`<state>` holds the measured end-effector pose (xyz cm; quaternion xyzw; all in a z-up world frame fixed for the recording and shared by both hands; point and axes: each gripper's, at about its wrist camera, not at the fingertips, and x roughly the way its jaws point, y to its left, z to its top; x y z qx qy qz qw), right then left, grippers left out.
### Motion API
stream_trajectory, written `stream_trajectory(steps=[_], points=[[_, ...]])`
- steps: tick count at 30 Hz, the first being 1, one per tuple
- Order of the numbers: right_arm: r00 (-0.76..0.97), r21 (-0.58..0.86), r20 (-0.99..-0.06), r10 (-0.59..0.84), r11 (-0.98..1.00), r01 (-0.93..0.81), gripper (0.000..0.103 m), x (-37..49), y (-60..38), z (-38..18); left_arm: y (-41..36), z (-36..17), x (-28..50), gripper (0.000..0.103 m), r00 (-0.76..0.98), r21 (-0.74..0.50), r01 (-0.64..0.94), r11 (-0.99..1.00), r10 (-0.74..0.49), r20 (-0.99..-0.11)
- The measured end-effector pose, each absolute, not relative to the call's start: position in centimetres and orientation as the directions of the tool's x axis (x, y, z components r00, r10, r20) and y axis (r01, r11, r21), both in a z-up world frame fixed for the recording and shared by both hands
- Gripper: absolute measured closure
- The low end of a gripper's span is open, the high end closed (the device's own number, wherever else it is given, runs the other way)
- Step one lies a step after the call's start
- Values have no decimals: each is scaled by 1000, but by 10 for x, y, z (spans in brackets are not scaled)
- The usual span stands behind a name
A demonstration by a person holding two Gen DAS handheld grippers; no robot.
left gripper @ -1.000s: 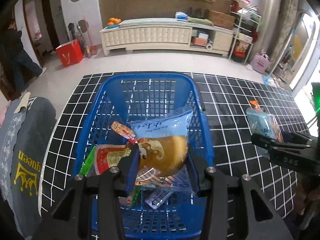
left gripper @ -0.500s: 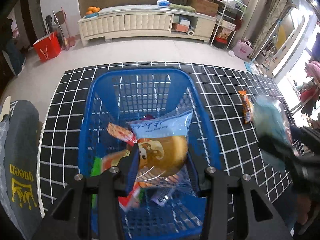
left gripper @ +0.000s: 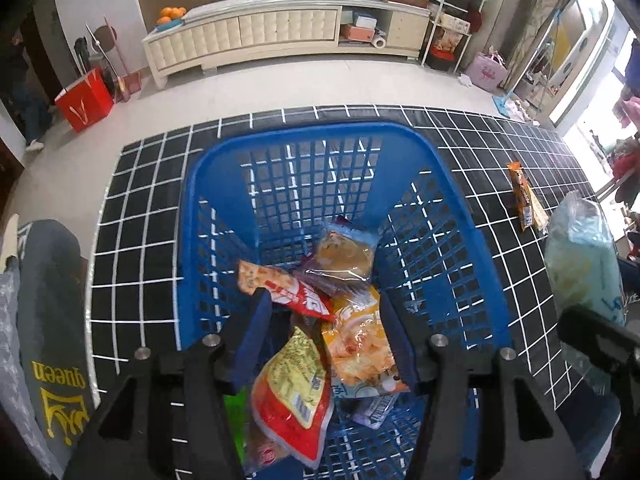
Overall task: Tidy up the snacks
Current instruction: 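Carry the blue pastry bag over the basket with the right tool and release it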
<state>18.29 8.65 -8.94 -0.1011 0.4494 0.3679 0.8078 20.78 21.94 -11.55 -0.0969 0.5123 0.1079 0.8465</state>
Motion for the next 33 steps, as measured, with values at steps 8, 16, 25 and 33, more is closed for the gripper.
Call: stream_trajectory(steps=[8, 16, 25, 33], points=[[324, 166, -797, 509, 701, -694, 33, 171, 91, -83, 216, -87, 178, 49, 513, -37, -263, 964, 107, -852], [331, 123, -801, 499, 678, -724, 33, 170, 115, -77, 227, -78, 153, 49, 523, -51, -308, 950, 124, -843], [299, 94, -828, 473, 644, -759, 33, 172, 150, -86, 256, -75, 133, 21, 552, -41, -350, 936, 171, -816], [288, 50, -861, 420, 633, -773, 32, 176, 173, -105, 264, -87, 133, 11, 516, 46, -330, 943, 220, -828]])
